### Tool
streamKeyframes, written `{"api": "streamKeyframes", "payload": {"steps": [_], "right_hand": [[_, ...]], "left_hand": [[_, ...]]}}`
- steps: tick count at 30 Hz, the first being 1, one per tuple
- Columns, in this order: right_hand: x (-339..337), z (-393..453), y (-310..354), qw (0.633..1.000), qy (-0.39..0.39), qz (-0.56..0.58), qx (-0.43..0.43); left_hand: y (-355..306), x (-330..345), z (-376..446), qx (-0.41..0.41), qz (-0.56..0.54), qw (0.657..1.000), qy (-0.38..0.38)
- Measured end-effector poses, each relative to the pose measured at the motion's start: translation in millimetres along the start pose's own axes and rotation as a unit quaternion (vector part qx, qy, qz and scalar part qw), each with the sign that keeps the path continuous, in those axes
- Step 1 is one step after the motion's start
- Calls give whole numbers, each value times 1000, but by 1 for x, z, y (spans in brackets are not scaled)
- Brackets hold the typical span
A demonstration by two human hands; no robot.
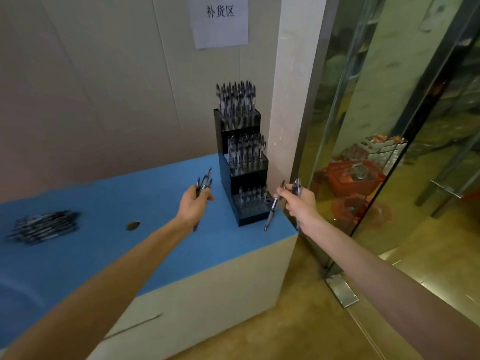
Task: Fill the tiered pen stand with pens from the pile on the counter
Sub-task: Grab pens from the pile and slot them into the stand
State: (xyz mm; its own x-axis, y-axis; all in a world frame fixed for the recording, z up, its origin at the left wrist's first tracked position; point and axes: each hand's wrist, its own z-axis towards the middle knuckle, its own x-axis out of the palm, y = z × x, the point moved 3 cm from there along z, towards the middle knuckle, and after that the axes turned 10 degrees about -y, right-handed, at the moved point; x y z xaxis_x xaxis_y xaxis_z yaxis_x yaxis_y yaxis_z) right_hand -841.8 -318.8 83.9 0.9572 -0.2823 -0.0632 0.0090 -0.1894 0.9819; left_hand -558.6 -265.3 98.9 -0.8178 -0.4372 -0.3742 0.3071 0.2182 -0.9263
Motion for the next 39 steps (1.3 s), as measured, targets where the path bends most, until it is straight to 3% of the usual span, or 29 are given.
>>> {"api": "streamKeyframes", "payload": {"steps": [8, 15, 25, 35, 39], "right_hand": [[-27, 60, 23, 990, 20, -39, -132], [-6, 97, 16, 974, 67, -82, -202], [17, 137, -5, 960, 108, -117, -230], [27, 147, -35, 889, 227, -225, -328], [30, 151, -35, 876, 231, -239, -348]], "left_hand": [[-23, 43, 19, 4, -13, 997, -82], [-25, 62, 24, 78, -65, 983, -153], [-12, 88, 84, 103, -17, 986, -128], [7, 96, 98, 190, 39, 976, -96], [12, 100, 93, 189, 66, 973, -112]]}}
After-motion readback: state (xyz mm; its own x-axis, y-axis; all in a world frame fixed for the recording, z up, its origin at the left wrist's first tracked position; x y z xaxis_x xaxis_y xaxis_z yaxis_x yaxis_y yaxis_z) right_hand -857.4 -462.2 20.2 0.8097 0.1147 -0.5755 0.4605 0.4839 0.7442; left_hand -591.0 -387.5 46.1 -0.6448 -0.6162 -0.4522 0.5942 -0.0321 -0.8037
